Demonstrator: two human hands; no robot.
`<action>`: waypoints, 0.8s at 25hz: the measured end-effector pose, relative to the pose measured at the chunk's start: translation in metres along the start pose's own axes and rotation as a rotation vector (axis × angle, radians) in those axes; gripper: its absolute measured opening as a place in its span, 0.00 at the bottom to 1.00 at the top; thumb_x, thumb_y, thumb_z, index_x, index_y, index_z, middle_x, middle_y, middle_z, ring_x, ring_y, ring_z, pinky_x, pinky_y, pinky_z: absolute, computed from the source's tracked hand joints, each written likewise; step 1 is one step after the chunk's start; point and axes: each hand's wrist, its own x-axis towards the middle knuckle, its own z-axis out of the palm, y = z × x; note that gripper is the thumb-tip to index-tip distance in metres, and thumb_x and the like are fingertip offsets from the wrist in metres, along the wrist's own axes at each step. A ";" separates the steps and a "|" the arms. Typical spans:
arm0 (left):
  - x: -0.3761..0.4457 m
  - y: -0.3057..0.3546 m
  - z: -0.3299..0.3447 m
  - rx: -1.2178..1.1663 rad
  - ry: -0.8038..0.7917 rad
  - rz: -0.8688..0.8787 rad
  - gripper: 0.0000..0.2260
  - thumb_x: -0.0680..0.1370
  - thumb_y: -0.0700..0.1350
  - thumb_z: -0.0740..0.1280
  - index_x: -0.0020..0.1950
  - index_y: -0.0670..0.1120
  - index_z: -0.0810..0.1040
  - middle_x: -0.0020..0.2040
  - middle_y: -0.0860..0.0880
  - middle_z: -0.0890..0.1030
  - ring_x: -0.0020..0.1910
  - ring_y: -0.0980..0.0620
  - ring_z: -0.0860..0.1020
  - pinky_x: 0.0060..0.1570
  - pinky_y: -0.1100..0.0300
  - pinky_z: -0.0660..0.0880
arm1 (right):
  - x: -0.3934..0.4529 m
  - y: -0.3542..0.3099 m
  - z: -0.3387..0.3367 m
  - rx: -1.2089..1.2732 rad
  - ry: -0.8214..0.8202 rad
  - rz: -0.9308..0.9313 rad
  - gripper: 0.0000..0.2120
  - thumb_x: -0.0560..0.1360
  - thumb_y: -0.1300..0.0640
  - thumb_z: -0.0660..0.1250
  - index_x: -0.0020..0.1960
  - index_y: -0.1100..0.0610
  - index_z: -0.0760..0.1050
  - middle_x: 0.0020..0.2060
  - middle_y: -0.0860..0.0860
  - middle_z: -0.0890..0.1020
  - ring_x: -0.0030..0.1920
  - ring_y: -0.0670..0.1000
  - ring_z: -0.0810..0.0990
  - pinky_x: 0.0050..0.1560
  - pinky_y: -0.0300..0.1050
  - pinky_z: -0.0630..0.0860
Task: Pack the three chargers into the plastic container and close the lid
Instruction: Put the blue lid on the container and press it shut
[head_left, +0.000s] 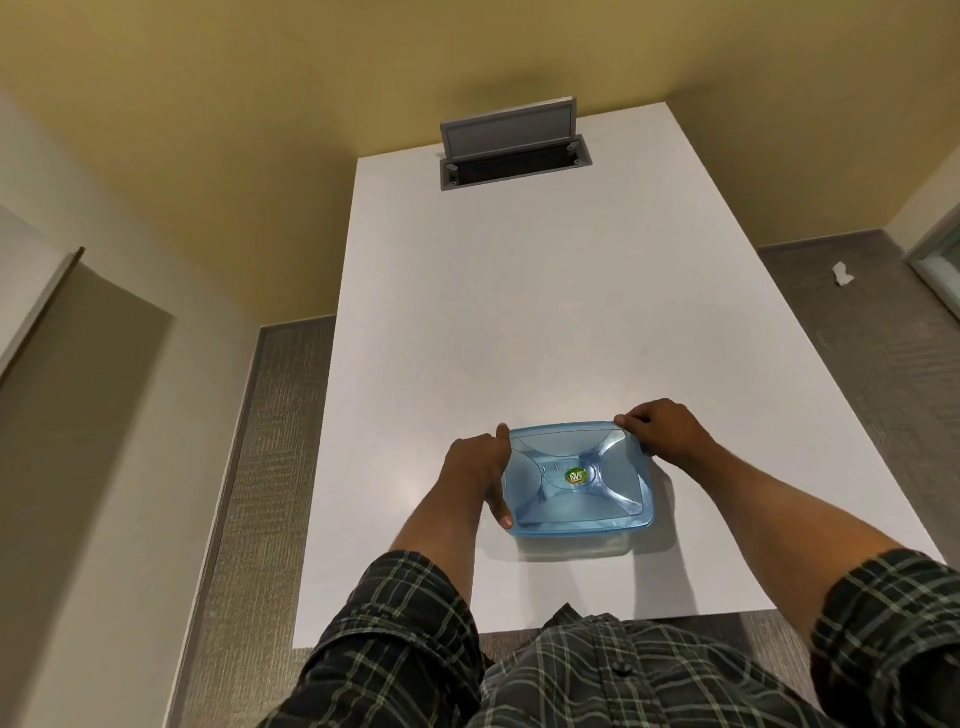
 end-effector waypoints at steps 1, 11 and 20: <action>-0.001 0.001 0.000 0.011 0.003 -0.001 0.62 0.56 0.56 0.86 0.78 0.41 0.52 0.63 0.41 0.79 0.61 0.40 0.80 0.59 0.51 0.76 | 0.000 0.000 0.002 0.021 0.010 0.048 0.17 0.77 0.48 0.70 0.40 0.62 0.84 0.31 0.57 0.84 0.31 0.53 0.81 0.41 0.46 0.76; -0.001 0.002 0.001 0.040 0.024 0.009 0.57 0.57 0.55 0.86 0.75 0.40 0.57 0.62 0.42 0.81 0.61 0.40 0.80 0.61 0.50 0.74 | 0.001 -0.002 0.008 0.138 0.093 0.169 0.22 0.75 0.49 0.73 0.39 0.70 0.79 0.32 0.64 0.82 0.34 0.55 0.76 0.39 0.47 0.70; -0.016 0.004 -0.001 0.094 0.159 0.030 0.59 0.56 0.64 0.83 0.76 0.39 0.57 0.70 0.44 0.72 0.68 0.43 0.73 0.66 0.50 0.70 | -0.016 -0.014 0.003 -0.442 0.095 -0.046 0.16 0.82 0.45 0.59 0.55 0.56 0.79 0.52 0.52 0.81 0.55 0.55 0.80 0.50 0.48 0.76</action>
